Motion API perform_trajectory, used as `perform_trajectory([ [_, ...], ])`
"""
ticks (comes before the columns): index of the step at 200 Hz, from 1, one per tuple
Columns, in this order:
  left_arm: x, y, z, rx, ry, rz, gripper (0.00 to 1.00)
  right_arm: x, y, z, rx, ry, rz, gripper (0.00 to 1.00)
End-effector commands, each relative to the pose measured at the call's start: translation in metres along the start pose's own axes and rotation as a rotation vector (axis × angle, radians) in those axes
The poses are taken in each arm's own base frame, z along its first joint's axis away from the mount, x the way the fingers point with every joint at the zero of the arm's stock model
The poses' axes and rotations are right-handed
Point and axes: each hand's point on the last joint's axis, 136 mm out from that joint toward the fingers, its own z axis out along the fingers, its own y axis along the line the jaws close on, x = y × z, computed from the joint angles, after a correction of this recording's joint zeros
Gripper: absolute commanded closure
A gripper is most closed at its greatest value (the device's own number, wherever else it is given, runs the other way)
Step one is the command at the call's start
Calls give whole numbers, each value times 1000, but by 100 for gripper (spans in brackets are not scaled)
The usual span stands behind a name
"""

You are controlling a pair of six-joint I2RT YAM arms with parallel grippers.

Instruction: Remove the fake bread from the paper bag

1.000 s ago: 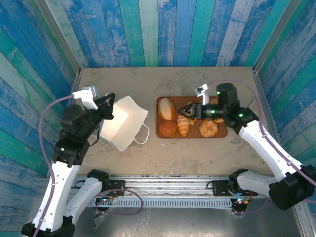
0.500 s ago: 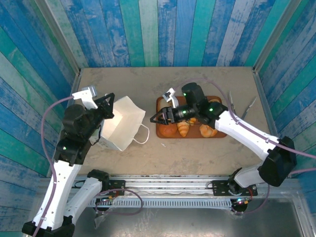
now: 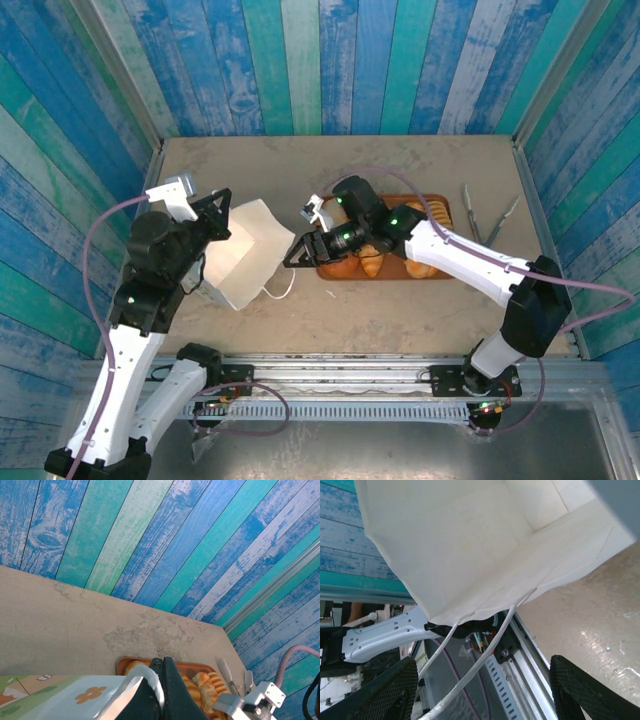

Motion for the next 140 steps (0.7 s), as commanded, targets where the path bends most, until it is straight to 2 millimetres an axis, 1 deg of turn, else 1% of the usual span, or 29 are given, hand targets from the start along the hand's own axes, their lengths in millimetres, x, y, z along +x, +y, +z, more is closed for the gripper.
perform_trajectory([
  [1, -3, 3, 2, -9, -26, -4, 98, 9, 12, 8, -17, 47, 8, 30],
  [34, -2, 4, 3, -13, -29, -9, 98, 18, 20, 14, -27, 72, 6, 31],
  [60, 0, 9, 3, -35, -23, -10, 97, 21, 26, 11, -24, 58, 4, 33],
  [70, 1, 10, 3, -39, -21, -9, 97, 21, 26, 10, -18, 51, 5, 39],
  [107, 1, 8, 5, -29, -20, -19, 97, 16, 21, 5, 47, 20, -9, 67],
  [127, 0, 9, 3, -35, -19, -19, 97, 10, 26, 0, 51, -5, -36, 79],
  [140, -1, 10, 2, -47, -27, -21, 97, 4, 29, -4, 68, -36, -61, 84],
])
